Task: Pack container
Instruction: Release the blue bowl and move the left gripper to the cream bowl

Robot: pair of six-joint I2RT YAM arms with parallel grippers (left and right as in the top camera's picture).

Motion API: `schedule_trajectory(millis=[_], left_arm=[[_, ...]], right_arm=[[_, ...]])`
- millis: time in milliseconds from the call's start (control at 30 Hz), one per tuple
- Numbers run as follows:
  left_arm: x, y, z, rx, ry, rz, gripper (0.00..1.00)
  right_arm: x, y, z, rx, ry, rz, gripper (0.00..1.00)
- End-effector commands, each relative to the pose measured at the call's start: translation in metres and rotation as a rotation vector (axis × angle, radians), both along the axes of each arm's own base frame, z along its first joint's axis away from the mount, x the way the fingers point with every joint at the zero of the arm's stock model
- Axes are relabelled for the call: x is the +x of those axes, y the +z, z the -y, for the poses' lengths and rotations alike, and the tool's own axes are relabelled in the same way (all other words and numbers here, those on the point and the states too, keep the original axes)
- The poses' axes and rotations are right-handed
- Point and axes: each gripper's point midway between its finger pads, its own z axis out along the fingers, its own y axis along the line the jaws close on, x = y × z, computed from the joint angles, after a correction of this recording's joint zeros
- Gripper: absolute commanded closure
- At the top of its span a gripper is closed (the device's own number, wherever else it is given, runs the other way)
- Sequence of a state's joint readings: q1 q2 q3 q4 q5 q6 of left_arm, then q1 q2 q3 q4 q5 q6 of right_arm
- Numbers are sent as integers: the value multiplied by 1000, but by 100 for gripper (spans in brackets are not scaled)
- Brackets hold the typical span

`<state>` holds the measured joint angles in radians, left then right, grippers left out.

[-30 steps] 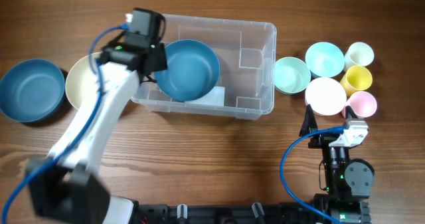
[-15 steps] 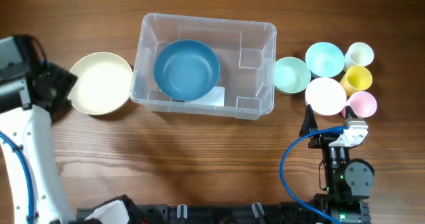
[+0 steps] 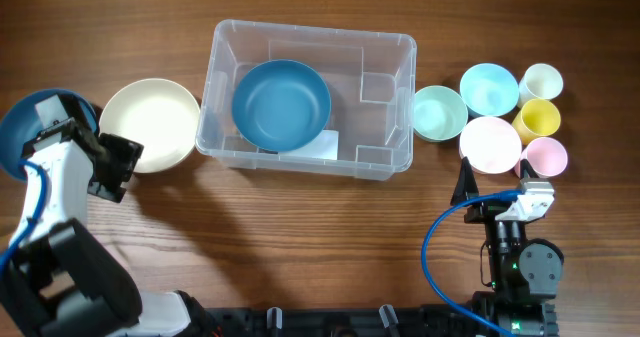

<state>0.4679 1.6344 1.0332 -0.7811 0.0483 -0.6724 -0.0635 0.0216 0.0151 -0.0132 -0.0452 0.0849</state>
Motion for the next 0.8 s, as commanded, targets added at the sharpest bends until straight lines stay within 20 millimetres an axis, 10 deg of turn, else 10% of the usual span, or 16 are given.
schedule_trajectory(millis=[0, 100, 500, 633, 767], left_arm=[[0, -21, 3, -49, 18, -33, 53], [3, -22, 5, -66, 14, -25, 96], [-1, -12, 7, -63, 14, -19, 96], [5, 36, 4, -7, 10, 90, 96], [4, 126, 5, 119, 2, 338, 96]], right_arm=[[0, -1, -2, -3, 12, -1, 0], [0, -1, -2, -3, 12, -1, 0], [0, -1, -2, -3, 12, -1, 0], [0, -1, -2, -3, 12, -1, 0], [0, -1, -2, -3, 12, -1, 0]])
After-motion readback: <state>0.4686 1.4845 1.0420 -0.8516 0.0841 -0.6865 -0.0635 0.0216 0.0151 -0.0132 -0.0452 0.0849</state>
